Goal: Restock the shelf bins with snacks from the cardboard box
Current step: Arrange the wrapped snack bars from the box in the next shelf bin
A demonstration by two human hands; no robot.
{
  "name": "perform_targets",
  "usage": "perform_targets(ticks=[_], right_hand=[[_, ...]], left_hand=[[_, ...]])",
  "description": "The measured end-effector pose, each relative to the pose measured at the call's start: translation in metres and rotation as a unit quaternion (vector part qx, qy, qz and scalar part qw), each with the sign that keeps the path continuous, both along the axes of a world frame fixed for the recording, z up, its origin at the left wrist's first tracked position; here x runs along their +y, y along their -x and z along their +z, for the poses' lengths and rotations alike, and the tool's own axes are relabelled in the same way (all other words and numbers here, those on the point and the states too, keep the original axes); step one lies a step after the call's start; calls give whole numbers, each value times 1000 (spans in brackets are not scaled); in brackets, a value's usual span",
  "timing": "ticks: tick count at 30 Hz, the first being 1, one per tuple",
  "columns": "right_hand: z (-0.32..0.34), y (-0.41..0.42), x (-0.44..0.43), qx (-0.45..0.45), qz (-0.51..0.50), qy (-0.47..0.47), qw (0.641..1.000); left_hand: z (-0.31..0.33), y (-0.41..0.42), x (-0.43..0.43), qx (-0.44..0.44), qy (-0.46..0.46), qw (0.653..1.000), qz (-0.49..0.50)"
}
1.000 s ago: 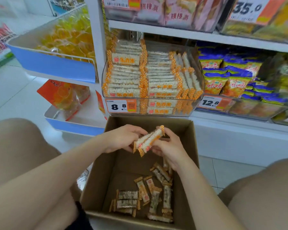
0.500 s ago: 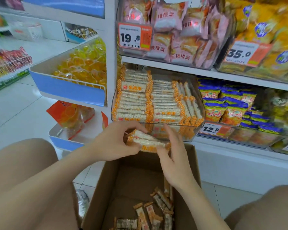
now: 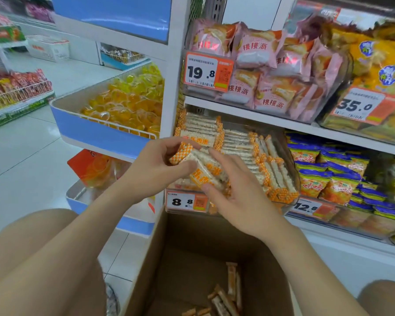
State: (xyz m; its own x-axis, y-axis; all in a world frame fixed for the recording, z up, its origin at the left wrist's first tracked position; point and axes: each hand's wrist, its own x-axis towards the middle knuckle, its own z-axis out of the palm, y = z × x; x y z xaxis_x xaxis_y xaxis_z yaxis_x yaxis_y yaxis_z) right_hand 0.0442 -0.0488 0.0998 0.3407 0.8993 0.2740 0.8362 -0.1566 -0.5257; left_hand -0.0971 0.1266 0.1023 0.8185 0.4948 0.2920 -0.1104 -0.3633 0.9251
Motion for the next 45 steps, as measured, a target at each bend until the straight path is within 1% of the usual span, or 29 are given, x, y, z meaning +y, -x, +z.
perform_targets(ticks=[3,5,7,9,12,14,17,19,22,25,29,31,33,34,36,39,41,43,45], right_hand=[[4,-7,20,-9,7,0,1000],[5,-16,35,-33,-13,-15,999],[6,-30,52,-71,-48,-27,996],[5,-45,68,-123,-81,-9,989],[-2,-57,90,-227,-106,62,966],[-8,-62,100,-281,-100,77,951],[-13,-65,109,-306,-78,56,947],[-17,-62,113,-331,-54,73,939],[-21,-59,117,-317,-42,106,942],[-18,-56,124,-288,-45,98,952],[-20,-48,130,-305,-40,111,945],[-17,-49,126,-281,-31,102,954],[-14,-53,121,-255,-37,64,964],[-13,-54,118,-256,-46,37,965],[-14,-53,110,-273,-57,-10,960],[-17,-49,98,-302,-68,-53,950],[-17,-47,90,-300,-86,-82,946],[-14,-43,83,-280,-102,-119,947],[-10,-32,69,-222,-93,-152,959]], left_hand=[[-1,-3,8,-18,13,999,41],[-6,-6,12,-20,-34,994,102],[-14,-9,17,10,-101,975,197],[-23,-11,21,61,-111,960,249],[-32,-16,23,130,-108,956,239],[-33,-18,22,135,-109,958,227],[-33,-22,22,138,-124,960,212],[-34,-24,22,144,-125,958,212],[-36,-27,20,146,-127,958,212],[-38,-29,16,142,-128,958,215],[-39,-31,13,142,-138,955,220],[-39,-31,12,144,-143,954,220],[-39,-30,11,151,-159,950,224],[-40,-30,10,154,-174,946,228],[-41,-29,9,156,-208,936,238],[-43,-26,7,158,-252,920,254],[-45,-25,5,164,-266,913,261],[-46,-23,2,148,-281,906,278],[-44,-20,-2,92,-319,897,291]])
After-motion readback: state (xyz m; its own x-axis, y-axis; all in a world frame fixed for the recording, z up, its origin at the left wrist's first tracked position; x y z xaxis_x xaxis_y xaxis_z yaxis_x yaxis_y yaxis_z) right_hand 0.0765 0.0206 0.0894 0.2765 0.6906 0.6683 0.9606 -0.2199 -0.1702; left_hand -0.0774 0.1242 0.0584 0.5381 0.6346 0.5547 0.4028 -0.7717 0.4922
